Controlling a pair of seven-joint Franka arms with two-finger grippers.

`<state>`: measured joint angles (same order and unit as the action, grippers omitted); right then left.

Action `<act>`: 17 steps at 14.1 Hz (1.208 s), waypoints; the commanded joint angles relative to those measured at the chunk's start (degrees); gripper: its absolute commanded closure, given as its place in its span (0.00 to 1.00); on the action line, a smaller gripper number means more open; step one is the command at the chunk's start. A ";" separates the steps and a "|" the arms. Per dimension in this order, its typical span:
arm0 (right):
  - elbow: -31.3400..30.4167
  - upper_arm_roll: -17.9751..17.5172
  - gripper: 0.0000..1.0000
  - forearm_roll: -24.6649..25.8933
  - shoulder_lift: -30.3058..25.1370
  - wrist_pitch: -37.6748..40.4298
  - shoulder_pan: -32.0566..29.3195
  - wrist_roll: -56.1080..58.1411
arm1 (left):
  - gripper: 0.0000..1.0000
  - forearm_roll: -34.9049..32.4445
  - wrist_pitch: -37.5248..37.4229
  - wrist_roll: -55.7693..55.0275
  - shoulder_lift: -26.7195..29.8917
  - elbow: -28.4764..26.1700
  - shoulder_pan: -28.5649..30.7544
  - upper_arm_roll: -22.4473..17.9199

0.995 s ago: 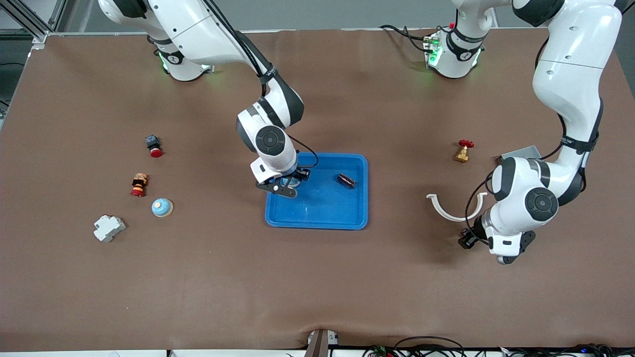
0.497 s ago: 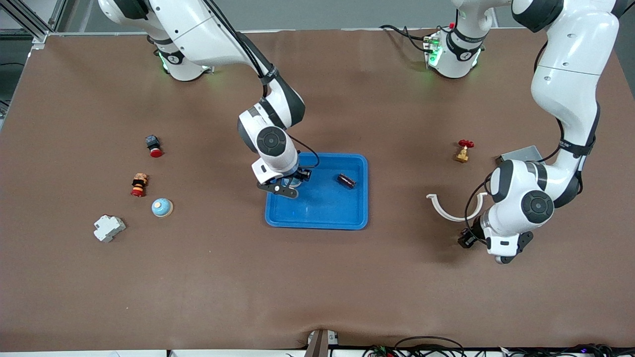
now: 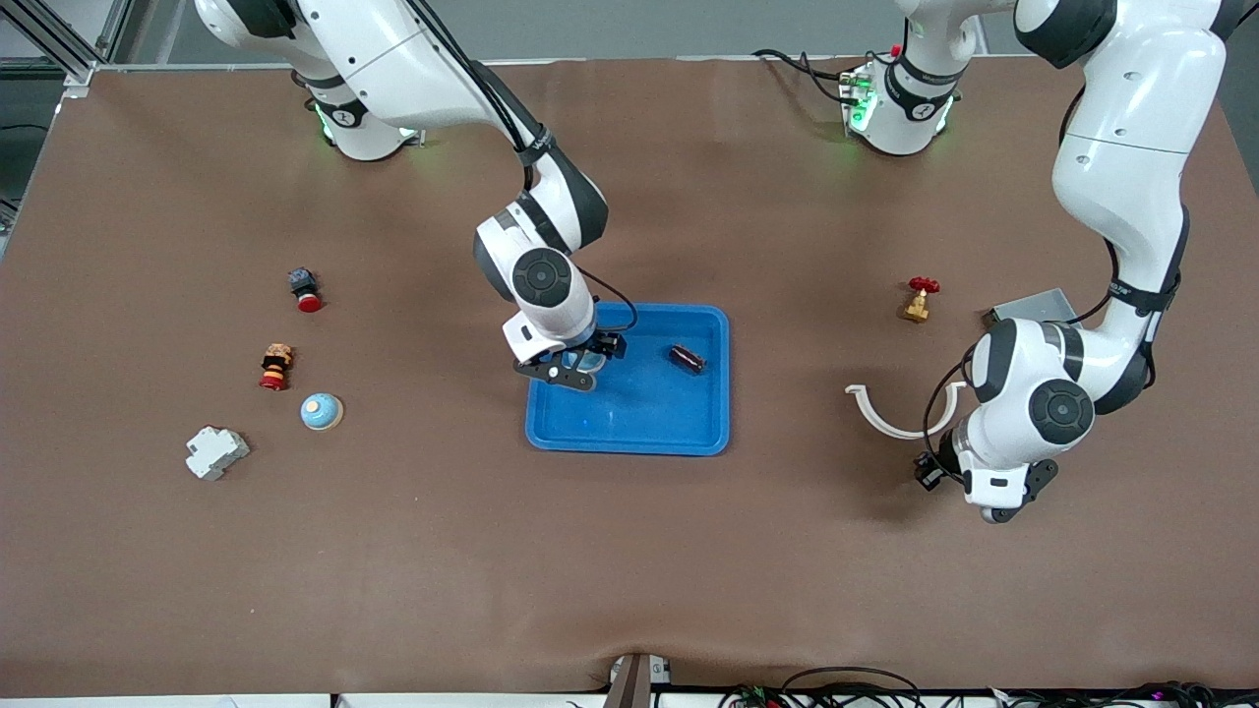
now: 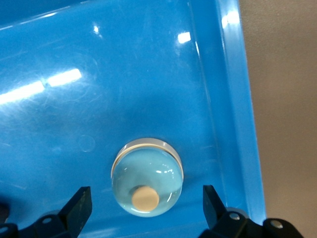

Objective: Place electrolytic capacitor and blue bell in tray
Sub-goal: 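Carry the blue bell into the tray with the right gripper while the left withdraws, then release the bell in the tray and lift the right gripper toward the second bell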

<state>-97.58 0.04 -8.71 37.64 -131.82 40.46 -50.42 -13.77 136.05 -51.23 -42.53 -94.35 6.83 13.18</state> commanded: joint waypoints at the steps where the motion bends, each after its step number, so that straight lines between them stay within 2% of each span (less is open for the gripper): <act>1: 3.43 0.58 0.00 -0.87 -2.47 7.24 0.24 0.41 | 1.00 -1.26 0.71 0.69 -0.27 0.40 0.20 0.17; 5: 10.91 0.84 0.00 -0.52 -5.81 24.57 -3.44 3.73 | 1.00 -0.91 0.18 -0.45 1.30 0.66 -0.58 0.88; 9: 10.75 1.02 0.00 -0.34 -13.19 33.45 -11.43 24.00 | 1.00 -0.38 0.01 -4.21 2.53 0.84 -3.57 1.40; 11: 9.43 1.19 0.00 0.53 -16.79 36.19 -15.13 31.85 | 1.00 -0.38 -0.26 -8.08 3.06 1.18 -6.37 1.41; 15: 3.46 1.19 0.00 10.71 -24.00 36.55 -17.78 41.52 | 1.00 0.41 -3.33 -14.76 4.12 3.91 -10.16 2.89; 17: 0.04 1.19 0.00 13.54 -27.17 35.85 -20.14 46.97 | 1.00 1.29 -3.42 -19.59 4.03 5.23 -11.30 4.30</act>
<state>-91.44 2.13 2.05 15.61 -94.48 22.57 -8.01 -13.52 134.22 -67.18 -39.12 -90.46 -3.66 16.48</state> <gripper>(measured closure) 0.000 0.665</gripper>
